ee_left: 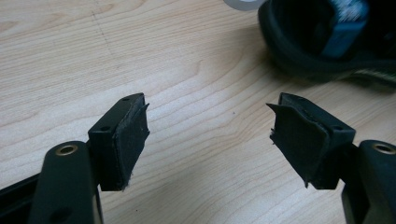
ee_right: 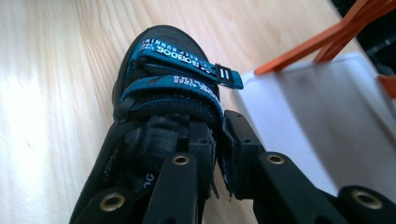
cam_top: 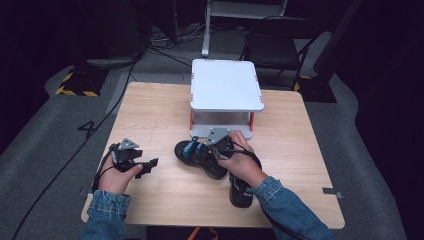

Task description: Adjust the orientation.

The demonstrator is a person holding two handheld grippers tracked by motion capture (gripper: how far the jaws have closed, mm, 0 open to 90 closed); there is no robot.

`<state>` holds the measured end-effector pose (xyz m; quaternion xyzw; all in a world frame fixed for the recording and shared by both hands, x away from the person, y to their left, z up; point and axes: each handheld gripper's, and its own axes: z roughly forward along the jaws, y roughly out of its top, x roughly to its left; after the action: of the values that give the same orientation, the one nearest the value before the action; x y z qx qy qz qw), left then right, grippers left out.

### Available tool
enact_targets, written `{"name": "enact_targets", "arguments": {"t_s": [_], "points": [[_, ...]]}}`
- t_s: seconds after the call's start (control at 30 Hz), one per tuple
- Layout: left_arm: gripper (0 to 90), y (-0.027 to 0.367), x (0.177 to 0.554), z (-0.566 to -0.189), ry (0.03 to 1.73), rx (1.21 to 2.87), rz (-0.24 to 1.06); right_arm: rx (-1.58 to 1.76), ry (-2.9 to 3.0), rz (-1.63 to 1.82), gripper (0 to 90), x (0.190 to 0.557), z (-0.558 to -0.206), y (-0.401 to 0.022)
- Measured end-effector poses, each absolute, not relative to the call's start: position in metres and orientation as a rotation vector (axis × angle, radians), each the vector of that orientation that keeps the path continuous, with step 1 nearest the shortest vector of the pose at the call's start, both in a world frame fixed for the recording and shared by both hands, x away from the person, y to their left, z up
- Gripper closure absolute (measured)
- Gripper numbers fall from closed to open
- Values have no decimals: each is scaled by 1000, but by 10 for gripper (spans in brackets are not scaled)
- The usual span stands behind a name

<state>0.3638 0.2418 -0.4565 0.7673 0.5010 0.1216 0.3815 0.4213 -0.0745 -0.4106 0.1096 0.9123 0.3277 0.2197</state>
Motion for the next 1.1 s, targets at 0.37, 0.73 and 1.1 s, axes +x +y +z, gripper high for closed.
{"name": "enact_targets", "arguments": {"t_s": [0.37, 0.73, 1.1], "points": [[269, 238, 368, -455, 1260, 1967, 311, 460, 2383, 978, 824, 401, -365, -121], [268, 233, 372, -459, 1266, 1975, 294, 703, 2223, 984, 823, 379, -355, -213], [268, 233, 372, -460, 1269, 1977, 295, 937, 2174, 900, 819, 379, -373, -272]]}}
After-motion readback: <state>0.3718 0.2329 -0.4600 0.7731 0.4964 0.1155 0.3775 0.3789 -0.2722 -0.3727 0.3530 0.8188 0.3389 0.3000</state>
